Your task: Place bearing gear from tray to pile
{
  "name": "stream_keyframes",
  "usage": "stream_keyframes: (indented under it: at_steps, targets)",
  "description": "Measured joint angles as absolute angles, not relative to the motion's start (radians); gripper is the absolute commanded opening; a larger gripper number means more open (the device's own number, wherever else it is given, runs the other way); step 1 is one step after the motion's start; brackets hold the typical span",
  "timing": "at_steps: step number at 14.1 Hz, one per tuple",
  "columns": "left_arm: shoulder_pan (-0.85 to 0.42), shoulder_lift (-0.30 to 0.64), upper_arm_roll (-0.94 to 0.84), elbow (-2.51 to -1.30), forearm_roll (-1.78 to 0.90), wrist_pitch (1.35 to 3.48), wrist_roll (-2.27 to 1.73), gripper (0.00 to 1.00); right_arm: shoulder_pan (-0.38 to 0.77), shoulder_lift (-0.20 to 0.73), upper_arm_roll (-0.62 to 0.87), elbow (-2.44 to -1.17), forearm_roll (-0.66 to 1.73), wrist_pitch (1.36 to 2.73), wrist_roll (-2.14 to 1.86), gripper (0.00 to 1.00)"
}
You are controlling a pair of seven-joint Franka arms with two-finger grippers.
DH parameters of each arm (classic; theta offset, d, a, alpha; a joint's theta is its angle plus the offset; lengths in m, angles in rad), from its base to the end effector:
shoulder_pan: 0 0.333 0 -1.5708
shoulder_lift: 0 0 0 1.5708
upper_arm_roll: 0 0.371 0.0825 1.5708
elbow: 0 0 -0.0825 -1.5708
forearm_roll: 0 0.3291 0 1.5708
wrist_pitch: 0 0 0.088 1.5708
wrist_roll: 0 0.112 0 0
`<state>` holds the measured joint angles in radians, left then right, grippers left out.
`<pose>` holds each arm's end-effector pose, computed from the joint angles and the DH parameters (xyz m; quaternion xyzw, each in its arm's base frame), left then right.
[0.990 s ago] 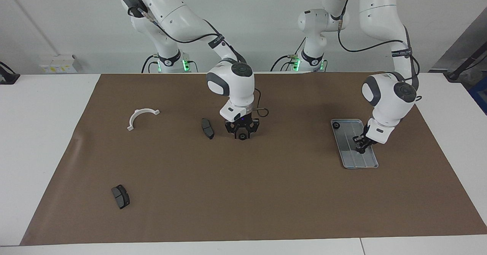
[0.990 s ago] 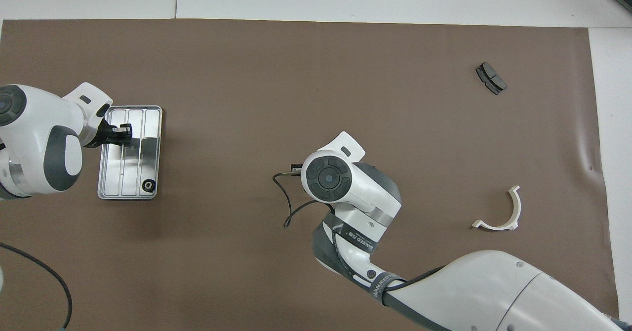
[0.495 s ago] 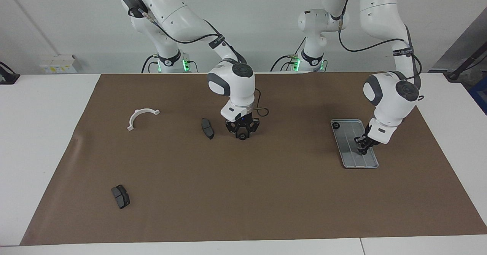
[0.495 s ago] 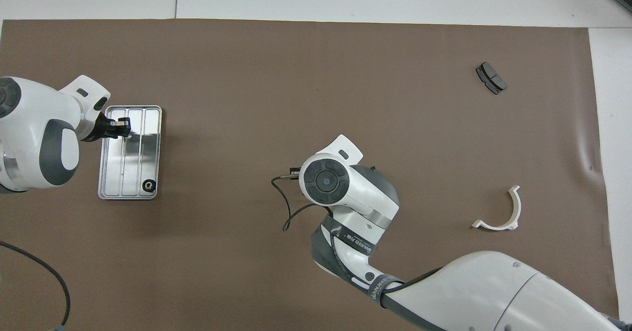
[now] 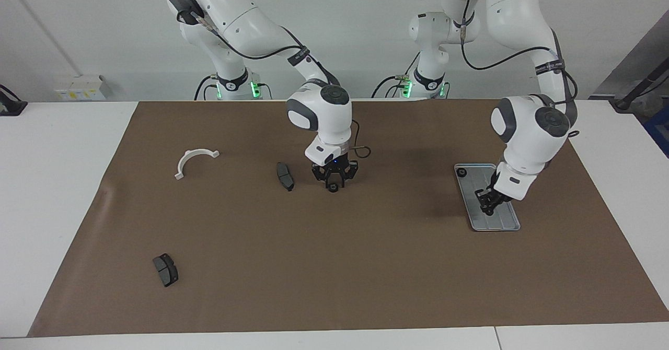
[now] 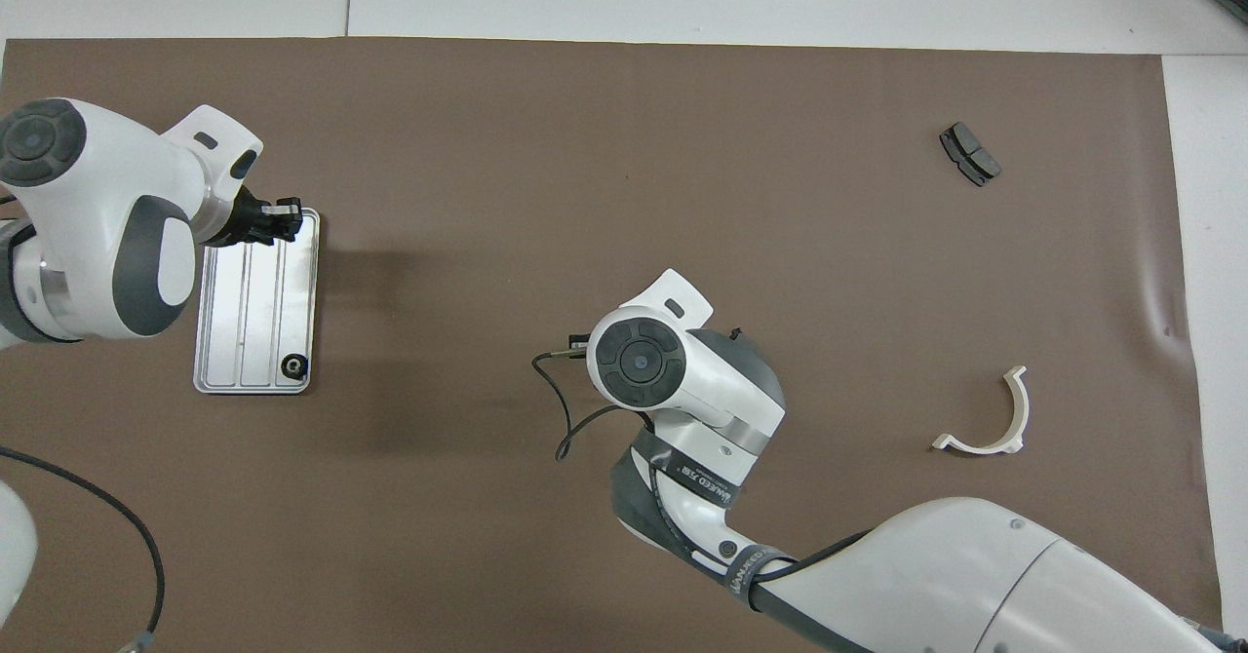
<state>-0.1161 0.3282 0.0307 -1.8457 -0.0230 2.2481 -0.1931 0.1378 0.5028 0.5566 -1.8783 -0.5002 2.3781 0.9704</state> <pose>0.6091 -0.0549 0.4338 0.9975 0.0596 0.0362 0.0094 0.5120 0.3600 0.3642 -0.9973 -0.0025 -0.0731 0.0024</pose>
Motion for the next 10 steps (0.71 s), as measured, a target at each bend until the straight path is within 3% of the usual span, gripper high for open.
stream_keyframes:
  at_steps: [1, 2, 3, 10]
  targets:
    - [-0.147, 0.33, 0.03, -1.845, -0.024, 2.248, -0.226, 0.0, 0.138, 0.503, 0.557, -1.878, -0.501, 2.378, 0.97, 0.23]
    - [-0.171, 0.33, 0.029, -1.845, -0.024, 2.248, -0.252, 0.0, 0.137, 0.503, 0.557, -1.878, -0.501, 2.378, 0.97, 0.07]
    - [-0.189, 0.33, 0.028, -1.844, -0.024, 2.248, -0.271, 0.0, 0.137, 0.503, 0.557, -1.878, -0.501, 2.378, 0.97, 0.0]
    - [-0.21, 0.33, 0.029, -1.837, -0.024, 2.247, -0.283, 0.0, 0.12, 0.476, 0.554, -1.858, -0.503, 2.355, 0.97, 0.0]
